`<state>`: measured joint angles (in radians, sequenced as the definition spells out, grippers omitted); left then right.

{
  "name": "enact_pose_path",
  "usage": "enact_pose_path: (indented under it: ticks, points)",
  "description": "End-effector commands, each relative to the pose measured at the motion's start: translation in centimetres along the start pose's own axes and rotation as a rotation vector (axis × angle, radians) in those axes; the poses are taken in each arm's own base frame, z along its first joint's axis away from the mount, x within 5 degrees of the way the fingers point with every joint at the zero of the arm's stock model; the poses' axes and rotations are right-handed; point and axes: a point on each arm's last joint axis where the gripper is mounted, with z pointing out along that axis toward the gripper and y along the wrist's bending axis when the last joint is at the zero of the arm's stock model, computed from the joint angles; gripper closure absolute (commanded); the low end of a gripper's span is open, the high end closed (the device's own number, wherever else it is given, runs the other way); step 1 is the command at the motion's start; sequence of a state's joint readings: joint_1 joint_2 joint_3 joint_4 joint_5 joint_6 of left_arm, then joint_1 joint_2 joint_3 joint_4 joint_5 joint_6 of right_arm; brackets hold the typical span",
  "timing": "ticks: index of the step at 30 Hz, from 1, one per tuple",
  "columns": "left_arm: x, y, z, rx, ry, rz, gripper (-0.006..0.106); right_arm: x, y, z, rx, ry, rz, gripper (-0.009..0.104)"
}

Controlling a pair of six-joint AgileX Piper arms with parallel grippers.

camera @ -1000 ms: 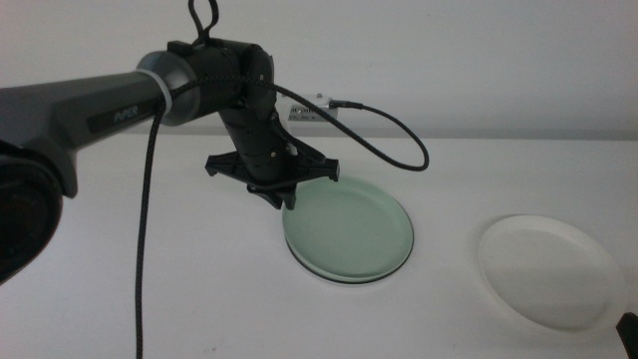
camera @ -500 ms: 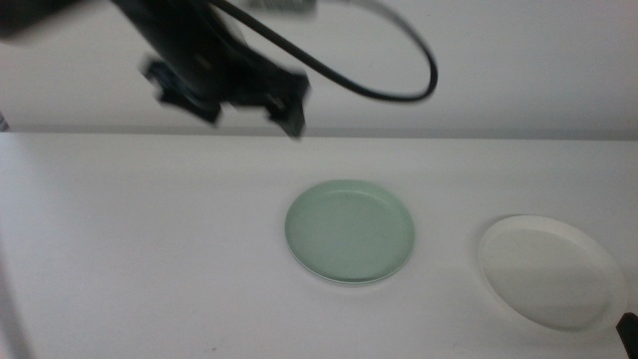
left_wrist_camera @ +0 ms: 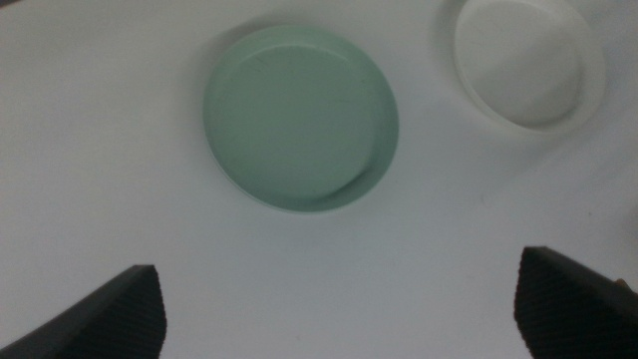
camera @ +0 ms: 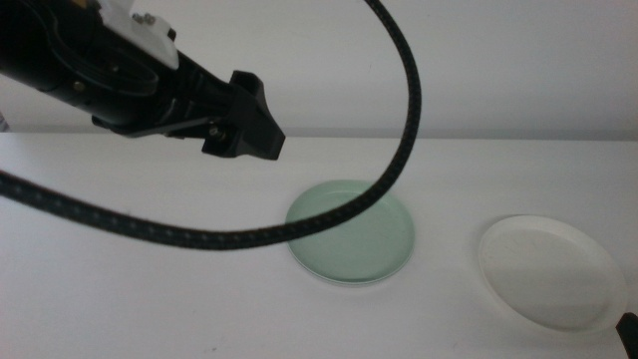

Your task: Stack the three bowls on top of each other.

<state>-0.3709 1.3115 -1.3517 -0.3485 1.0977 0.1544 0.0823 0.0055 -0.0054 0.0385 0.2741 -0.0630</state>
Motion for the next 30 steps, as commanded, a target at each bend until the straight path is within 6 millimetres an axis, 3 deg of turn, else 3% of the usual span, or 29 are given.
enact_pose_path:
  ticks: [1,12,24,28,30]
  points:
    - [0.0,0.0,0.0,0.009,-0.004,-0.005,0.007,1.4,0.0,0.3,0.005,0.037,-0.010,0.002]
    - [-0.2,0.0,0.0,0.005,-0.034,-0.006,0.007,1.4,0.0,0.3,0.005,0.037,-0.010,0.002]
    - [-0.2,0.0,0.0,0.010,-0.026,-0.007,0.007,-0.5,-0.1,0.2,0.016,-0.172,0.001,0.002]
    - [-0.1,0.0,0.0,0.010,-0.025,-0.007,0.007,-2.6,-0.2,-0.4,0.013,-0.237,0.036,0.002]
    - [-0.1,0.0,0.0,0.010,-0.023,-0.007,0.007,-4.8,-0.1,-0.8,-0.003,-0.186,0.097,0.002]
